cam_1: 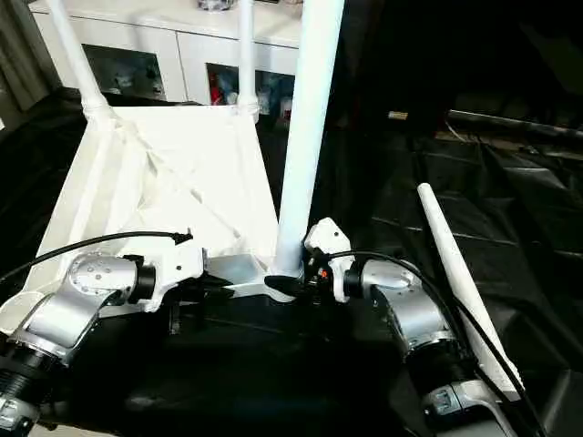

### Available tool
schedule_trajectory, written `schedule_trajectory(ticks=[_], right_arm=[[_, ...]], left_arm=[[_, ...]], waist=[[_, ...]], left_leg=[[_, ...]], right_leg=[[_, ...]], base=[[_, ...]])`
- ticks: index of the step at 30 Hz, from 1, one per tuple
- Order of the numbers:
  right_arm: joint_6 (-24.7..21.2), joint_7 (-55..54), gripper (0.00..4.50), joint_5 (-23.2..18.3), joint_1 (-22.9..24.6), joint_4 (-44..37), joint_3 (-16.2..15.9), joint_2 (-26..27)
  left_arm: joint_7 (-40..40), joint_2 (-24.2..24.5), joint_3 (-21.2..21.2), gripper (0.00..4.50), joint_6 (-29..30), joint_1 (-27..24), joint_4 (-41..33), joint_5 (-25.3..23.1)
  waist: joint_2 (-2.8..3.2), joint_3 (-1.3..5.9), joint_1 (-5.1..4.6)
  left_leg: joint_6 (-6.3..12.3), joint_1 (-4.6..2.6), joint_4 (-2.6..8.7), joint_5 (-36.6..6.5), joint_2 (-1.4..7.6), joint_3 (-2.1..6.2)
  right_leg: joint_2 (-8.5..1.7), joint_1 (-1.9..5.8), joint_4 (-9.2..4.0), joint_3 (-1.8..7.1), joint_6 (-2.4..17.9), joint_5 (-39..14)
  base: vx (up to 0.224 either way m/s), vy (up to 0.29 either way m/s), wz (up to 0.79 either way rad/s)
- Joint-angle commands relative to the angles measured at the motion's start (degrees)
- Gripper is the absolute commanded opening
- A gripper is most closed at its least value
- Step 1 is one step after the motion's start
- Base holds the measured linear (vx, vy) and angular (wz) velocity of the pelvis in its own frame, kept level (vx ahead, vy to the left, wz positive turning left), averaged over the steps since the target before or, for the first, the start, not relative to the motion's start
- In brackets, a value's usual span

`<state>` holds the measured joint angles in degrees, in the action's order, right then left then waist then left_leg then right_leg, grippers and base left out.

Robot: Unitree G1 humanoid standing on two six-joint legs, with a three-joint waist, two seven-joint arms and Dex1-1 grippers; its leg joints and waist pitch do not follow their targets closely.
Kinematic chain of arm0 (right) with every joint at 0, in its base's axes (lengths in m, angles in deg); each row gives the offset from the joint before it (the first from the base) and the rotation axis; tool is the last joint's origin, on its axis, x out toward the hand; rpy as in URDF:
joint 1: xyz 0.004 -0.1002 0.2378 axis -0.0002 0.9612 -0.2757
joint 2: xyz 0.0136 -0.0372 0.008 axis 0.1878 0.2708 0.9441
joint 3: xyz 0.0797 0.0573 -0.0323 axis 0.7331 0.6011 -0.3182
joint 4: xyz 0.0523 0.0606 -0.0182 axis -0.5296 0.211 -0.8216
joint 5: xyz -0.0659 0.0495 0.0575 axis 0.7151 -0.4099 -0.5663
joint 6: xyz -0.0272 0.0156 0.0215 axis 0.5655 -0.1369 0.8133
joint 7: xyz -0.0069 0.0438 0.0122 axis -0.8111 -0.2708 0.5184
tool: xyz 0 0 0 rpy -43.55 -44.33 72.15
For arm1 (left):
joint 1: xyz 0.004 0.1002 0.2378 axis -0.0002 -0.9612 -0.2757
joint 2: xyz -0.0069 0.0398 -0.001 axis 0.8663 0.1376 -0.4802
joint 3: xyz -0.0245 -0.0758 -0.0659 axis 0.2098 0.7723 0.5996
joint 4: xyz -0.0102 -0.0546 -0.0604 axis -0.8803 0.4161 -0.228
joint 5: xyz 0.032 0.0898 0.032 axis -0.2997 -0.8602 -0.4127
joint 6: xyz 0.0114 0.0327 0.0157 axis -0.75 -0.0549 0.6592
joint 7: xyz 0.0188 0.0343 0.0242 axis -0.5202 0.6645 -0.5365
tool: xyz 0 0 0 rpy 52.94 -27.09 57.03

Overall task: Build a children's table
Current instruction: Rotate leg to tighten

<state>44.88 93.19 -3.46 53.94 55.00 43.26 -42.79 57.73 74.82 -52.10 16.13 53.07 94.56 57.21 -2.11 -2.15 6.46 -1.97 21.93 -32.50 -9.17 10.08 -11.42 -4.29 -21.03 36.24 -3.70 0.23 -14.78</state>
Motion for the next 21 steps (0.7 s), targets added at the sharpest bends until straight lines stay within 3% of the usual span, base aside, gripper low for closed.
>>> schedule_trajectory(ticks=[1, 2, 3, 4, 5, 6, 7, 9, 10, 13, 14, 15, 19, 21], right_arm=[[-0.20, -2.26, 2.74, 1.48, 0.57, 1.43, -0.07, 0.45], [0.36, -8.33, 2.74, 3.02, -0.15, 4.45, 0.96, 1.98], [0.19, -13.96, 2.73, 4.09, -0.77, 6.93, 1.96, 3.60], [-0.66, -22.52, 2.73, 5.10, -1.79, 10.22, 3.60, 6.42], [-1.81, -26.39, 2.73, 4.86, -2.20, 11.20, 4.67, 8.11], [-1.94, -26.83, 2.73, 4.83, -2.25, 11.31, 4.79, 8.30], [-3.04, -29.87, 2.73, 4.29, -2.63, 12.07, 5.77, 10.02], [-4.26, -34.84, 2.73, 3.64, -3.29, 13.29, 7.01, 13.08], [-4.00, -39.34, 2.73, 3.79, -4.72, 15.28, 7.42, 15.63], [-2.25, -41.96, 2.73, 4.96, -6.74, 18.27, 7.01, 17.81], [-2.24, -41.96, 2.73, 4.96, -6.75, 18.29, 7.00, 17.82], [-1.14, -40.85, 3.28, 4.37, -7.36, 18.88, 7.25, 18.68], [-0.19, -37.70, 3.54, 3.84, -7.58, 17.98, 7.09, 17.84], [0.15, -36.59, 3.89, 3.76, -7.66, 17.71, 7.06, 17.28]], left_arm=[[-1.59, -2.66, -0.07, 0.00, 0.42, -1.40, 2.06, 2.61], [-5.34, -3.94, 0.41, 0.00, 1.69, -0.20, 3.97, 1.13], [-8.50, -5.31, 1.01, 0.00, 2.93, 0.90, 5.69, 0.25], [-12.20, -7.30, 1.58, 0.00, 4.31, 2.44, 7.93, -0.63], [-13.78, -8.36, 1.63, 0.00, 4.76, 3.17, 8.87, -1.00], [-13.96, -8.48, 1.64, 0.00, 4.81, 3.25, 8.98, -1.05], [-15.26, -9.49, 1.50, 0.00, 5.32, 3.91, 9.80, -1.45], [-18.87, -11.69, 1.37, 0.00, 6.28, 5.28, 11.71, -2.50], [-21.28, -13.56, 0.87, 0.00, 6.83, 6.64, 13.69, -3.48], [-22.13, -15.08, -0.06, 0.00, 6.52, 7.76, 15.38, -4.64], [-22.13, -15.08, -0.06, 0.00, 6.52, 7.76, 15.39, -4.64], [-22.00, -15.25, -0.14, 0.00, 6.23, 7.95, 15.64, -4.81], [-20.99, -13.54, 0.58, 0.00, 5.66, 7.57, 15.22, -4.53], [-20.39, -12.74, 0.82, 0.00, 5.17, 7.31, 15.01, -4.47]], waist=[[-1.02, 2.81, 0.11], [-1.08, 2.71, 0.05], [-0.95, 2.33, -0.28], [-1.08, 2.28, -0.35], [-1.15, 2.22, -0.61], [-1.02, 2.03, -0.85], [-1.04, 2.07, -0.96], [-1.01, 2.03, -1.05], [-0.66, 2.06, -1.12], [-0.75, 2.11, -1.14], [-0.51, 2.19, -1.00], [-0.62, 2.20, -1.04], [-0.61, 2.36, -1.01], [-0.69, 2.29, -0.99]], left_leg=[[5.35, -1.22, 2.76, -5.60, 3.79, 1.55], [5.00, -1.16, 2.83, -6.27, 3.71, 1.58], [3.81, -1.35, 3.11, -7.89, 3.70, 1.45], [1.84, -1.44, 3.40, -10.14, 3.72, 1.72], [1.05, -1.41, 3.47, -10.76, 3.61, 1.73], [-0.97, -1.83, 3.79, -14.92, 3.73, 2.01], [-1.37, -1.73, 3.91, -15.54, 3.82, 2.14], [-1.53, -1.89, 4.00, -16.24, 3.81, 2.13], [-1.85, -2.09, 4.07, -17.02, 3.87, 2.14], [-2.37, -2.10, 4.15, -17.50, 3.76, 2.20], [-2.33, -2.18, 4.13, -17.47, 3.84, 2.23], [-1.76, -1.90, 4.17, -17.03, 3.84, 2.20], [-0.96, -1.86, 4.21, -16.01, 3.91, 2.11], [-0.51, -1.68, 4.18, -15.99, 3.83, 2.09]], right_leg=[[-4.80, 1.64, -3.77, 2.93, 12.37, 2.17], [-4.82, 1.68, -3.93, 2.93, 12.30, 0.99], [-4.85, 1.18, -4.35, 3.08, 12.29, -2.11], [-5.18, 1.43, -4.76, 3.09, 11.69, -7.24], [-5.10, 1.38, -4.85, 3.09, 11.44, -9.09], [-5.51, 1.12, -5.60, 3.14, 9.93, -16.48], [-5.59, 1.17, -5.77, 3.23, 8.97, -17.79], [-5.47, 0.87, -5.89, 3.38, 8.35, -18.10], [-5.61, 0.60, -6.02, 3.51, 8.27, -17.87], [-5.56, 0.65, -6.05, 3.48, 8.04, -17.65], [-5.61, 0.65, -6.00, 3.48, 7.97, -17.06], [-5.57, 0.82, -5.95, 3.48, 7.87, -15.13], [-5.35, 0.93, -5.63, 3.39, 8.49, -11.66], [-5.50, 1.03, -5.78, 3.39, 8.49, -12.15]], base=[[0.000, 0.000, 0.00], [0.000, 0.000, 0.00], [0.000, 0.000, 0.00], [0.000, 0.000, 0.00], [-0.054, 0.002, -0.05], [-0.054, 0.002, -0.05], [0.000, 0.000, 0.00], [0.000, 0.000, 0.00], [0.000, 0.000, 0.00], [0.000, 0.000, 0.00], [0.000, 0.000, 0.00], [0.000, 0.000, 0.00], [0.000, 0.000, 0.00], [0.000, 0.000, 0.00]])
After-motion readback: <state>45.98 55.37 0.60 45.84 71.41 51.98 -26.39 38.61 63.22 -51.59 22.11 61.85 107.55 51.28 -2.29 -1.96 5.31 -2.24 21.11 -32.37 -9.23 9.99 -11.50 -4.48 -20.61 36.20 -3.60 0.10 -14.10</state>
